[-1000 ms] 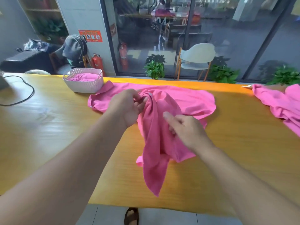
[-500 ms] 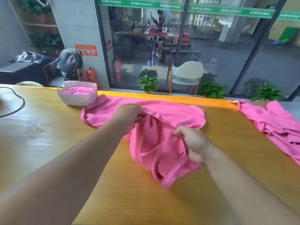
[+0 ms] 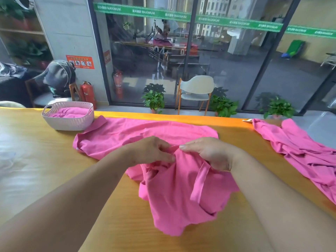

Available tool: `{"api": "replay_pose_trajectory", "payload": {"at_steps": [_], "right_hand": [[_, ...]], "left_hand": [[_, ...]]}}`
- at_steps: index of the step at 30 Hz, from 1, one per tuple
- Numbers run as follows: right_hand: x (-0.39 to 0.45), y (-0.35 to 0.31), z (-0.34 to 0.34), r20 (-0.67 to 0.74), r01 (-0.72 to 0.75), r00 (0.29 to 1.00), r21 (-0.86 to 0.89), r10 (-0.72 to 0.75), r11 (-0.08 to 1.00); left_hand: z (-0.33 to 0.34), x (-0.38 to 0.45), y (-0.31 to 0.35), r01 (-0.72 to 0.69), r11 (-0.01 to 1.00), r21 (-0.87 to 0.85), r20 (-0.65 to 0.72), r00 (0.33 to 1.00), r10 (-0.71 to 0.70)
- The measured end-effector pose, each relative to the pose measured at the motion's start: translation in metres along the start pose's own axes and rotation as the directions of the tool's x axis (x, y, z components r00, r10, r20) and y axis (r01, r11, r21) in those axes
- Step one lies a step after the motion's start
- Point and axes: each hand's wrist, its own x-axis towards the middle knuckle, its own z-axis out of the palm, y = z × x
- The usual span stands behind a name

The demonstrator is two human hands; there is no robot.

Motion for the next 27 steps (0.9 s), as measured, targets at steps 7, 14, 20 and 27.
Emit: {"api": "replay_pose_trajectory", "payload": {"at_steps": [7, 14, 20, 27], "right_hand": [[0.006, 0.006, -0.028, -0.038, -0.086, 0.996, -0.003, 0.085, 0.996], [0.011, 0.018, -0.041, 0.141, -0.012, 0.990, 0.026, 0.008, 1.000], [0.021, 0.020, -0.031, 0.061, 0.006, 0.998, 0.095, -0.012, 0.995], [0.010, 0.004, -0.073, -0.068, -0.040, 0.997, -0.055, 0.036, 0.998]], "left_hand": [[-0.015, 0.003, -0.004, -0.044, 0.892, -0.449, -0.145, 0.989, -0.024], [-0.024, 0.015, -0.017, 0.000, 0.781, -0.624, -0.270, 0.938, -0.216], [-0.033, 0.014, -0.029, 0.022, 0.897, -0.442, -0.152, 0.983, -0.099], [-0.027, -0.002, -0.008, 0.107, 0.793, 0.600, 0.252, 0.915, -0.314]]}}
